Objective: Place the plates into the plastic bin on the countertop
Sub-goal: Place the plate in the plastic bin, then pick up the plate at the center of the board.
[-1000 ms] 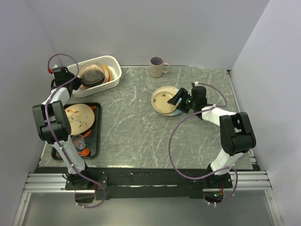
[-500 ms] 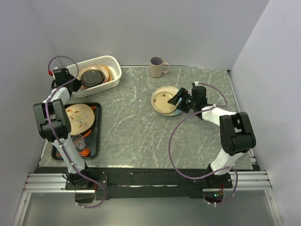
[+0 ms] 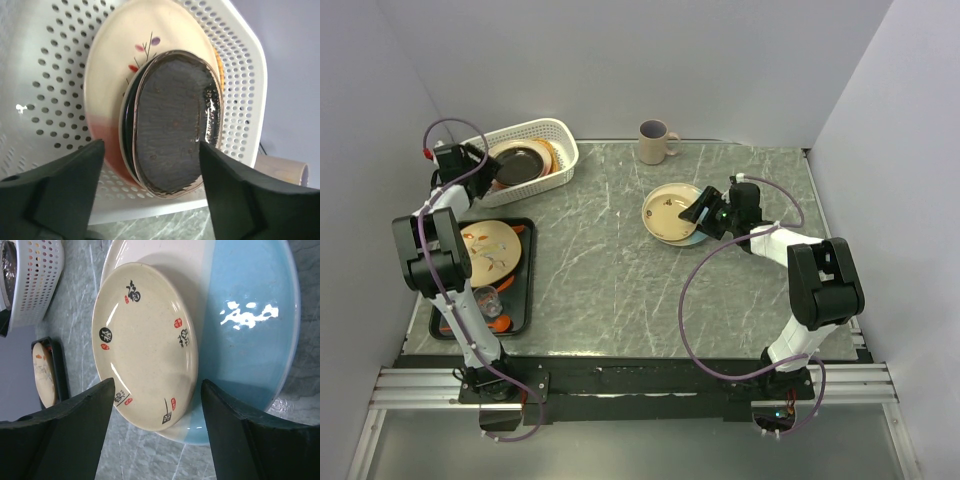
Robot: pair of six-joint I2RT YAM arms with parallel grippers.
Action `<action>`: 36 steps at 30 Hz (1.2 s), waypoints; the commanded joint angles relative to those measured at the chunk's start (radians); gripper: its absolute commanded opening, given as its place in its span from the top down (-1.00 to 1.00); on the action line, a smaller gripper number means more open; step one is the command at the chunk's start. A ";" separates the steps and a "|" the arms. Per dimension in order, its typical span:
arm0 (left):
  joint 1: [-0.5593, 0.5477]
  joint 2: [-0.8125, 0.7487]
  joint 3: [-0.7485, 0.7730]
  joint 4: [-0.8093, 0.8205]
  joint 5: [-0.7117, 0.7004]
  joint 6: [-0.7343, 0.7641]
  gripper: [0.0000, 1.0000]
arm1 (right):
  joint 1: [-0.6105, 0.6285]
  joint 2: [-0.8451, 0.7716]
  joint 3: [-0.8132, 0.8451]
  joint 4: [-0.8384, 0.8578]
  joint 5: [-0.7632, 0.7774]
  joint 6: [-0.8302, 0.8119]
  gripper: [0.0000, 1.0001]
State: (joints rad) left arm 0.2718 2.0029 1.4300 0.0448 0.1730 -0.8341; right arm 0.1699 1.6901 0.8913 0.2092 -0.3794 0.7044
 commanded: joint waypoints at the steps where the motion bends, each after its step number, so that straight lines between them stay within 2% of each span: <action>1: 0.006 -0.088 -0.046 0.009 -0.052 0.006 -0.76 | -0.012 0.014 -0.006 -0.039 0.034 -0.022 -0.52; 6: 0.004 -0.142 -0.104 0.052 -0.070 0.000 -0.86 | -0.010 0.013 -0.009 -0.036 0.034 -0.022 -0.49; 10: -0.006 -0.168 -0.129 0.102 -0.003 -0.026 -0.87 | -0.012 0.017 -0.008 -0.033 0.034 -0.020 -0.37; 15: -0.094 -0.161 -0.099 0.099 0.014 -0.013 -0.88 | -0.012 0.023 -0.008 -0.027 0.031 -0.017 0.06; 21: -0.193 -0.154 -0.091 0.115 0.066 -0.019 -0.88 | -0.012 0.036 -0.020 -0.010 0.031 -0.008 0.45; 25: -0.255 -0.188 -0.158 0.173 0.114 -0.042 -0.87 | -0.012 0.042 -0.020 -0.007 0.030 -0.011 0.89; 27: -0.266 -0.203 -0.203 0.205 0.138 -0.049 -0.87 | -0.012 0.037 -0.018 -0.010 0.027 -0.013 0.98; 36: -0.405 -0.237 -0.390 0.447 0.266 0.006 -0.83 | -0.012 0.017 -0.026 0.024 -0.022 0.006 1.00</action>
State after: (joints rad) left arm -0.0784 1.8137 1.0912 0.3206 0.3481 -0.8745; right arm 0.1600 1.7103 0.8749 0.2085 -0.3653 0.7170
